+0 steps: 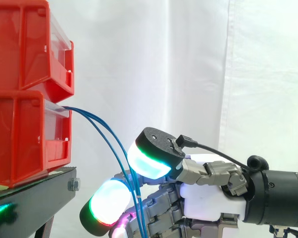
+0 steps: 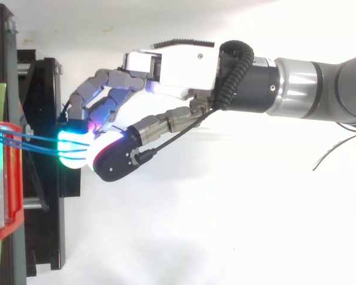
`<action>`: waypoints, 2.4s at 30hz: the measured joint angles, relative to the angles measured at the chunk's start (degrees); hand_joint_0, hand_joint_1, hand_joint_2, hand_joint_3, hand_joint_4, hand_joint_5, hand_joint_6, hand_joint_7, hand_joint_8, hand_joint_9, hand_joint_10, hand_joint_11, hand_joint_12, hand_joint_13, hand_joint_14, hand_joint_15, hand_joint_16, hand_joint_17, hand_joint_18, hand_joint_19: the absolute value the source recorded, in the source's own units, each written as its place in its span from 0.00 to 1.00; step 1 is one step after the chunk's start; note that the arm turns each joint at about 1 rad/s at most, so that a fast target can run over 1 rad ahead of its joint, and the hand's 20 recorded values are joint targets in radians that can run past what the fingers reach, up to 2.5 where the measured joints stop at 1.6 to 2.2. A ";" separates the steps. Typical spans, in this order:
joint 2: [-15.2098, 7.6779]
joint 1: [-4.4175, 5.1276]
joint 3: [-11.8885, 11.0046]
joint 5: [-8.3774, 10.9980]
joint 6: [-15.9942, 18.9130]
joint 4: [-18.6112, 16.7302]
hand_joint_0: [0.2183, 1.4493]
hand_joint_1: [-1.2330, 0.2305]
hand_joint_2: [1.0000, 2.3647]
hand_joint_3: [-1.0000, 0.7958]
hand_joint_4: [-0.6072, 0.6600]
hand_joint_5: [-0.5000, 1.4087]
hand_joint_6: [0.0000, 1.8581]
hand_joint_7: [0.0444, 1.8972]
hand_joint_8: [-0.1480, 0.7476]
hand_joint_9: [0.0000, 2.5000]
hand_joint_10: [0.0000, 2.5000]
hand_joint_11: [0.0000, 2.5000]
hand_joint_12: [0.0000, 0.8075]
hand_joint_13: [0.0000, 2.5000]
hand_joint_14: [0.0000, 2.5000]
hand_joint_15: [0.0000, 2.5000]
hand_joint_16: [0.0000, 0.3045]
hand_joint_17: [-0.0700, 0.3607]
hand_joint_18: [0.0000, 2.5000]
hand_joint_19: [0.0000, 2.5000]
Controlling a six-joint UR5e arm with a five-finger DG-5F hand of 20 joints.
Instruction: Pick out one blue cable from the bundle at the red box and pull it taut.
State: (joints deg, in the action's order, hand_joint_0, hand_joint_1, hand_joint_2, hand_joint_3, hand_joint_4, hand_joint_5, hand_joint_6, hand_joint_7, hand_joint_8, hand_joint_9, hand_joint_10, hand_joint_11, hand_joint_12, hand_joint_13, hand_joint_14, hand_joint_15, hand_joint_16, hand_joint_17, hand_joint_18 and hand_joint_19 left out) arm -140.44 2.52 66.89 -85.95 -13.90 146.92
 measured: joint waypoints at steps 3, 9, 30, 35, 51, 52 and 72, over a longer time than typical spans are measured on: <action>0.00 -0.03 0.00 -0.09 0.08 -0.03 0.20 0.47 0.00 0.28 0.59 0.17 0.47 0.36 0.51 0.34 0.01 0.22 0.50 0.29 0.01 0.15 0.20 0.48 0.27 0.28; 0.03 -0.23 0.00 -2.24 -0.03 0.11 0.20 0.45 0.00 0.28 0.58 0.17 0.47 0.36 0.50 0.34 0.01 0.22 0.50 0.29 0.01 0.15 0.20 0.48 0.28 0.28; 0.14 -1.36 0.01 -7.65 -0.82 0.10 0.18 0.43 0.00 0.28 0.54 0.16 0.40 0.40 0.49 0.33 0.01 0.21 0.51 0.29 0.01 0.15 0.21 0.49 0.28 0.28; 0.11 -1.67 0.17 -7.51 -0.75 0.12 0.19 0.39 0.00 0.28 0.52 0.16 0.39 0.41 0.48 0.32 0.01 0.21 0.50 0.29 0.01 0.15 0.20 0.49 0.27 0.28; 0.15 -1.80 1.13 -7.57 -0.85 -0.52 0.24 0.40 0.00 0.30 0.52 0.16 0.42 0.38 0.46 0.31 0.01 0.22 0.46 0.28 0.01 0.15 0.19 0.46 0.26 0.28; 0.16 -1.84 1.13 -7.60 -0.85 -0.73 0.24 0.40 0.00 0.30 0.52 0.16 0.42 0.38 0.46 0.32 0.01 0.21 0.46 0.28 0.01 0.15 0.18 0.46 0.26 0.28; 0.17 -2.51 1.20 -7.83 -0.61 -1.28 0.29 0.40 0.01 0.39 0.52 0.16 0.45 0.37 0.45 0.32 0.01 0.22 0.45 0.28 0.01 0.15 0.17 0.44 0.26 0.28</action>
State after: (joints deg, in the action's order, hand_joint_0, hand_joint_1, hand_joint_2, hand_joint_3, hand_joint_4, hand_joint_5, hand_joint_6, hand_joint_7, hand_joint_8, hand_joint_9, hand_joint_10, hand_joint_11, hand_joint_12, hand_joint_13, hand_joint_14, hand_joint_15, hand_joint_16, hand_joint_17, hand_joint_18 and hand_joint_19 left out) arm -140.28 0.00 68.08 -93.78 -14.51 145.64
